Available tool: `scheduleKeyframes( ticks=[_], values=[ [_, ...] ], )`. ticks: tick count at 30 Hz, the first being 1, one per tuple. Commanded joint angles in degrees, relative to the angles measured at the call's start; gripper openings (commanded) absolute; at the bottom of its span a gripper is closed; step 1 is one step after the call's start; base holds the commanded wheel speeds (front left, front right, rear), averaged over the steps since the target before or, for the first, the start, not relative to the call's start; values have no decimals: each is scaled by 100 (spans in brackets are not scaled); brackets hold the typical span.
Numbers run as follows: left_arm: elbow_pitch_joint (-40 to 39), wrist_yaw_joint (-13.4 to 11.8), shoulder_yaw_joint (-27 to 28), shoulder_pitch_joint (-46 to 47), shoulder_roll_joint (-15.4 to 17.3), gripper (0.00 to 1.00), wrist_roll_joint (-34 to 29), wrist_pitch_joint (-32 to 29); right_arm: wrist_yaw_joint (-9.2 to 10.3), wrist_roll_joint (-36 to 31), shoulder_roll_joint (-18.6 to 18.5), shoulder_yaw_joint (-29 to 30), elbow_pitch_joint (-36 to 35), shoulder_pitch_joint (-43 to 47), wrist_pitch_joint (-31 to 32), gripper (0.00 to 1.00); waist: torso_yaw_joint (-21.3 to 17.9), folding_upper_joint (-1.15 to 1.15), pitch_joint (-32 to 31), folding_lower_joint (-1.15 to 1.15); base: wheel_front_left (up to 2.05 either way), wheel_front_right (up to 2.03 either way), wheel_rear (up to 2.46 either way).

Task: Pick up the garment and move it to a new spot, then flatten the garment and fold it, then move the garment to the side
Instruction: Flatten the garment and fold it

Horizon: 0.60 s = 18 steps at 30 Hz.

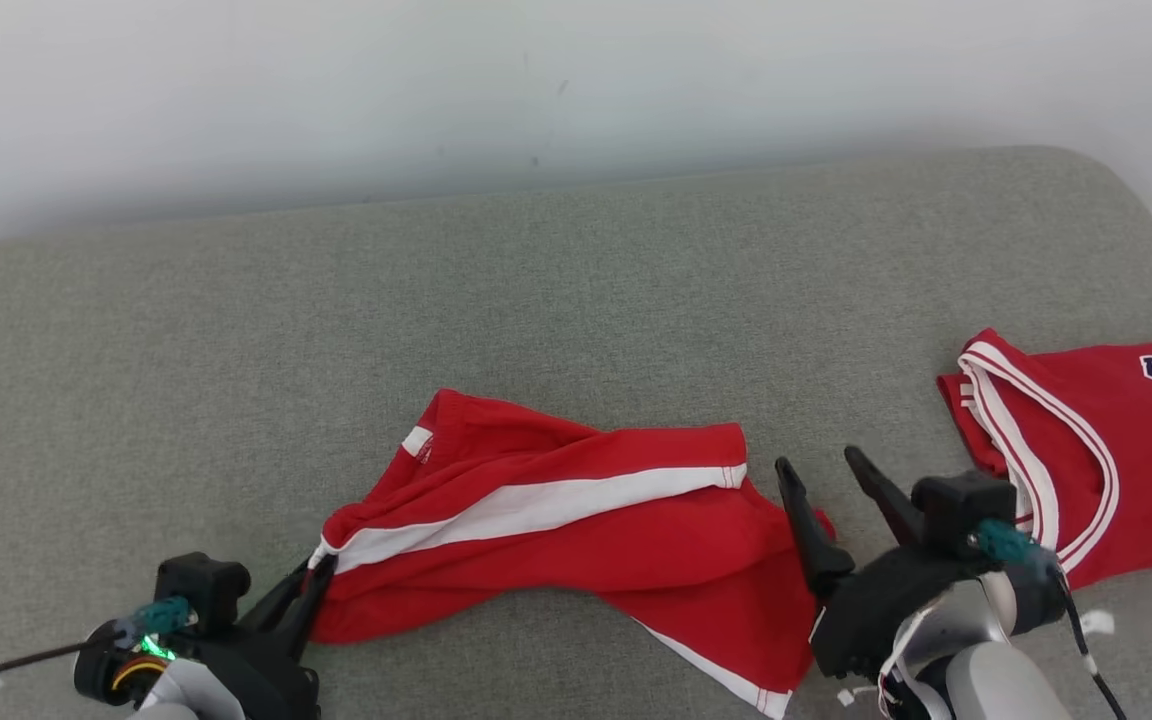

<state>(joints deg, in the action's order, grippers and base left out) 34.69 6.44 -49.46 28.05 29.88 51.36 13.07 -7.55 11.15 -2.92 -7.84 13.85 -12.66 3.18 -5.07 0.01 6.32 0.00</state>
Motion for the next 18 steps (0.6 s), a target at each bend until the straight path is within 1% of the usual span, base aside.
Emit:
scheduleKeyframes(
  ticks=[1, 4, 7, 13, 18],
  values=[
    [-6, -41, 26, -73, -20, 0, -81, 45, 16, 88, -15, 16, 38, -50, 152, 100, 16, -1, 11, 0, 0, 0, 0],
    [-31, -79, 49, -132, -96, 0, -140, 125, 16, 198, -13, 101, 192, -227, 784, 100, 69, -1, 46, 0, 0, 0, 0],
    [-54, -74, 69, -128, -161, 0, -206, 166, 16, 307, -4, 103, 387, -420, 1227, 100, 124, -1, 88, 0, 0, 0, 0],
    [-91, -37, 116, -8, -218, 0, -292, 200, 16, 549, -35, -67, 874, -863, 1721, 100, 202, -1, 206, 0, 0, 0, 0],
    [-93, 2, 156, 43, -223, 0, -344, 205, 16, 733, -82, -285, 1292, -1201, 1936, 100, 226, -1, 286, 0, 0, 0, 0]
  ],
)
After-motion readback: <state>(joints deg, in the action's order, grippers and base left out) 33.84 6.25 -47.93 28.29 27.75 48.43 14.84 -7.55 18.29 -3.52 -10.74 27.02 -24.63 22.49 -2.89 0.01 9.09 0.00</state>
